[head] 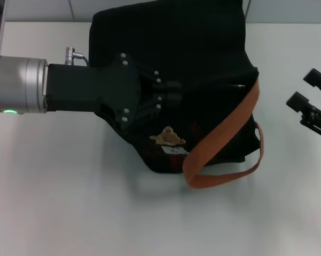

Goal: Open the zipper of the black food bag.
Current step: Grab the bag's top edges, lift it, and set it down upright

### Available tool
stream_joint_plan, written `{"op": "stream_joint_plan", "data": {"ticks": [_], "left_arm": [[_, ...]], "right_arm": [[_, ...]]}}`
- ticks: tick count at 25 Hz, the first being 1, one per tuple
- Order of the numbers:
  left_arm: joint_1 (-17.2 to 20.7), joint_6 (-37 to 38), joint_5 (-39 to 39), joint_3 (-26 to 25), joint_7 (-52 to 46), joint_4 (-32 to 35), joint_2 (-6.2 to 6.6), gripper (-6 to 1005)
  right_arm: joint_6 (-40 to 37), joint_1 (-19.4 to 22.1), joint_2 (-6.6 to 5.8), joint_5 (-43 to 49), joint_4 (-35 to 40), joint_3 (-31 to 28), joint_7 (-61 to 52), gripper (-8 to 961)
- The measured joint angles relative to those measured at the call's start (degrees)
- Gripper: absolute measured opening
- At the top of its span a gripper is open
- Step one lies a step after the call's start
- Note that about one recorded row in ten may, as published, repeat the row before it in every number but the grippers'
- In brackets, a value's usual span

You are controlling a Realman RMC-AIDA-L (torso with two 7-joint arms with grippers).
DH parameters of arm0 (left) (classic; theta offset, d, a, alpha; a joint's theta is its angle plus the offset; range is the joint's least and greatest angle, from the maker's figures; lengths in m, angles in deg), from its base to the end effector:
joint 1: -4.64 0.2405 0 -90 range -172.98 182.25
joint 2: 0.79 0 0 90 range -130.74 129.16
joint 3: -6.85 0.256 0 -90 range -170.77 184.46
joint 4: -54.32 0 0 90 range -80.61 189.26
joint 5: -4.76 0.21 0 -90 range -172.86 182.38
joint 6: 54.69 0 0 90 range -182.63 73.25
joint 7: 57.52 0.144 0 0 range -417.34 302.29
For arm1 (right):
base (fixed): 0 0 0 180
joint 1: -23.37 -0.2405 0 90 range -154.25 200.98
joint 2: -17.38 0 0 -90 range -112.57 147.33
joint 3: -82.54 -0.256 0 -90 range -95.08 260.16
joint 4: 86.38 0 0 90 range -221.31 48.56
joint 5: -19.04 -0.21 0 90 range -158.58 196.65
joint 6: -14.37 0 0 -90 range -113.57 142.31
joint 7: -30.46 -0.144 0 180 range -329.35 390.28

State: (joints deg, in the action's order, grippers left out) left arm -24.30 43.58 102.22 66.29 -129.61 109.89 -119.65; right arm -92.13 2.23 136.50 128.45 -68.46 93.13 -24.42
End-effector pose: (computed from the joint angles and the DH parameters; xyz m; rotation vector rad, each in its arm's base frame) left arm -0.1744 0.3218 0.0162 -2.8982 0.1632 -0.8458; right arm 0.2973 0.2539 0.0170 -2.2011 0.5360 1.3136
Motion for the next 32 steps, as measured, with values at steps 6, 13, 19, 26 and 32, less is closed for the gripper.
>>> {"op": "stream_joint_plan", "data": {"ticks": [6,13,19,26,32], "left_arm": [[-1.11,-0.93,0.38,0.90,1.28,-2.52,0.10,101],[-1.18,-1.52,0.50,1.47,1.41,-2.63,0.22,101],[-0.98,-1.60,0.37,0.92,1.42,-2.23,0.23,100],[-0.84,-1.56,-0.28,0.14,1.43,-2.01,0.28,100],[-1.12,-1.22,-2.30,0.19,1.45,-1.94,0.30,99]], "right_arm": [[0.29,-1.51,-0.01,-2.87,-1.43,-0.23,-0.77,831],[5.24,-4.65,-0.66,-3.16,-0.26,1.16,-2.73,727],[12.57,-4.61,-0.34,-3.07,-0.51,3.20,-3.02,632],[21.04,-5.25,-0.20,-2.55,-3.72,6.41,-3.48,522],[24.31,-8.34,0.09,-2.45,-8.18,14.62,-3.49,527]]}}
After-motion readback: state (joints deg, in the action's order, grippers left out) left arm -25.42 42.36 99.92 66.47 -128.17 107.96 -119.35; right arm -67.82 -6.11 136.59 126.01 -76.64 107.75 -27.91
